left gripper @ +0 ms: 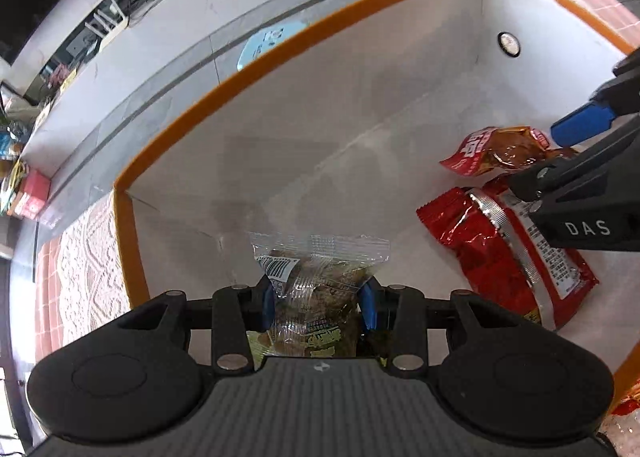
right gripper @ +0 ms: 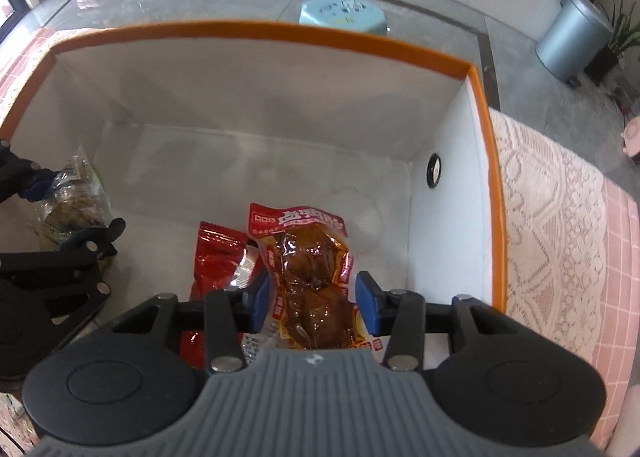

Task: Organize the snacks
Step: 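Open the right tool releasing the egg pack while the left tool drops the clear bag into the box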

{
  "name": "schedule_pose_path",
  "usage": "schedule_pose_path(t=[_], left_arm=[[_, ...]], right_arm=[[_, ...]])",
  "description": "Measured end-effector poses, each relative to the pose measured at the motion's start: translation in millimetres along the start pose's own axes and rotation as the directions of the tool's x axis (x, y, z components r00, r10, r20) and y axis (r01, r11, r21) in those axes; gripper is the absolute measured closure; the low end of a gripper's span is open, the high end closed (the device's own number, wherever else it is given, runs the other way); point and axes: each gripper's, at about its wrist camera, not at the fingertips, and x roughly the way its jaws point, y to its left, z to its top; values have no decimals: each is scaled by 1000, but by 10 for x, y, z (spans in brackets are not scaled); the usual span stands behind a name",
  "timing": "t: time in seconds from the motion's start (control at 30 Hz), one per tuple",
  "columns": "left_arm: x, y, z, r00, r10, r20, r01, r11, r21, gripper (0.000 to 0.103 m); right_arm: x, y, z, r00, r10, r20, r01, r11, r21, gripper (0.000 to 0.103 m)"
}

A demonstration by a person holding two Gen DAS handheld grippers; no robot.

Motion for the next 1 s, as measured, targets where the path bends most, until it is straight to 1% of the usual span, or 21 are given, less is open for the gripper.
schedule_pose_path(t=[0.17, 0.27, 0.33, 0.4, 0.53, 0.6, 0.73, 0.8, 1.0], left_arm=[[16, 12, -8, 1000, 1, -11, -1, 1000, -1, 55], [30, 36, 1, 1000, -7, -8, 6, 1000, -13, 48], [12, 70, 4, 1000, -13, 7, 13, 1000, -27, 43], [-23, 81, 14, 1000, 3, 28, -2, 999, -33, 37], [-140, 78, -14, 998, 16, 57, -14, 999, -30, 35], [-209, 96, -28, 997, 16, 76, -14, 999, -32, 30], [-352, 100, -61, 995, 26, 101, -22, 999, -37, 29], [-438, 101, -93, 993, 28, 116, -24, 999, -42, 29], [-725, 102, -175, 985, 31, 168, -22, 998, -53, 29]], right_arm=[[74, -56, -24, 1000, 2, -15, -1, 1000, 20, 55], [64, -45, -33, 1000, 8, -19, -7, 1000, 28, 52], [83, -47, -31, 1000, 14, -22, -14, 999, 32, 55], [73, -44, -26, 1000, 8, -15, -8, 999, 31, 53], [4, -61, -33, 1000, 20, -5, -19, 999, 47, 50], [-49, -52, -49, 1000, 24, 2, -24, 998, 51, 48], [-189, -11, -83, 999, 21, 24, -22, 999, 39, 44], [-267, -12, -104, 999, 15, 37, -17, 999, 35, 39], [-621, -28, -217, 996, 18, 92, -22, 999, 36, 38]])
